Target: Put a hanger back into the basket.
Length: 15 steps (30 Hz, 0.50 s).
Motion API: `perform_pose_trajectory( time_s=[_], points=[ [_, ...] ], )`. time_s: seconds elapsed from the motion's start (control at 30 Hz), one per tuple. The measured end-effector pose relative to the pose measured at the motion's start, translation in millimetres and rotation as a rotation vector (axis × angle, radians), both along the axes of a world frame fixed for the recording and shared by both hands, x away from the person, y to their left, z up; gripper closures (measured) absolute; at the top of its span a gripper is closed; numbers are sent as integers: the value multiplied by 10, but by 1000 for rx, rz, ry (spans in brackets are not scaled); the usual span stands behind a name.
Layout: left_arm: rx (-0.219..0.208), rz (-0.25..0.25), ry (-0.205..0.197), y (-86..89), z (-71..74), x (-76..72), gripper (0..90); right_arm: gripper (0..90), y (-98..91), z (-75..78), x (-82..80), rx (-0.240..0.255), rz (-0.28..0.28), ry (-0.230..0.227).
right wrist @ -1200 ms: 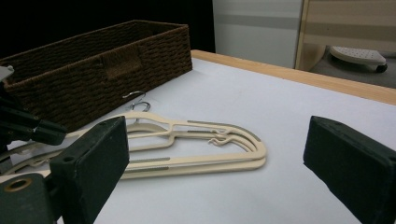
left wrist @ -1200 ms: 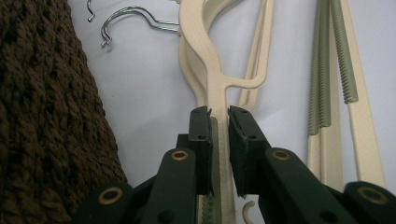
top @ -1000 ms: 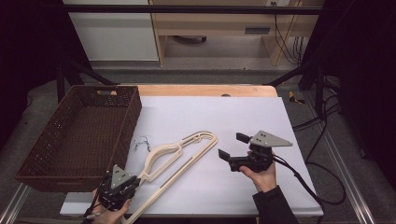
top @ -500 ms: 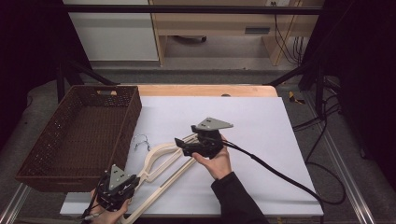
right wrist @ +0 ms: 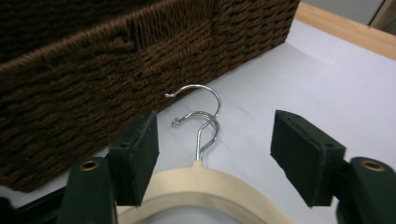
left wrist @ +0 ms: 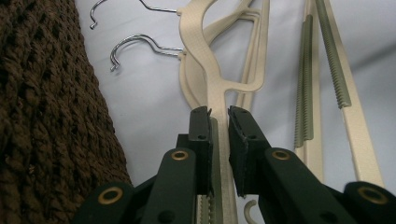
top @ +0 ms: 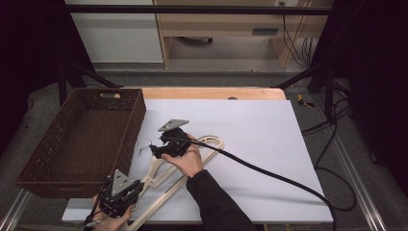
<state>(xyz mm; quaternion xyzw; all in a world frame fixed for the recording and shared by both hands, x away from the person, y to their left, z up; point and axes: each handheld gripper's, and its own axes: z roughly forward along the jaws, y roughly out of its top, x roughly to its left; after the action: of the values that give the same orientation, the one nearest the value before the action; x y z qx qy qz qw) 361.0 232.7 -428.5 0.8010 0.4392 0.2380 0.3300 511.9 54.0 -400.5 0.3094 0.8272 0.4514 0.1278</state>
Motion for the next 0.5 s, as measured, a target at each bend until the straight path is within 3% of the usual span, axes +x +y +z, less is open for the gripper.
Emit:
perform_pose_trajectory(
  time_s=[0.27,0.5],
  points=[
    [-3,-2,-2,15,8,-5,796,455,370,-163,99,-86,13,49],
    [-2,-1,-2,15,8,-3,796,573,402,-302,163,-119,1,110]
  ],
)
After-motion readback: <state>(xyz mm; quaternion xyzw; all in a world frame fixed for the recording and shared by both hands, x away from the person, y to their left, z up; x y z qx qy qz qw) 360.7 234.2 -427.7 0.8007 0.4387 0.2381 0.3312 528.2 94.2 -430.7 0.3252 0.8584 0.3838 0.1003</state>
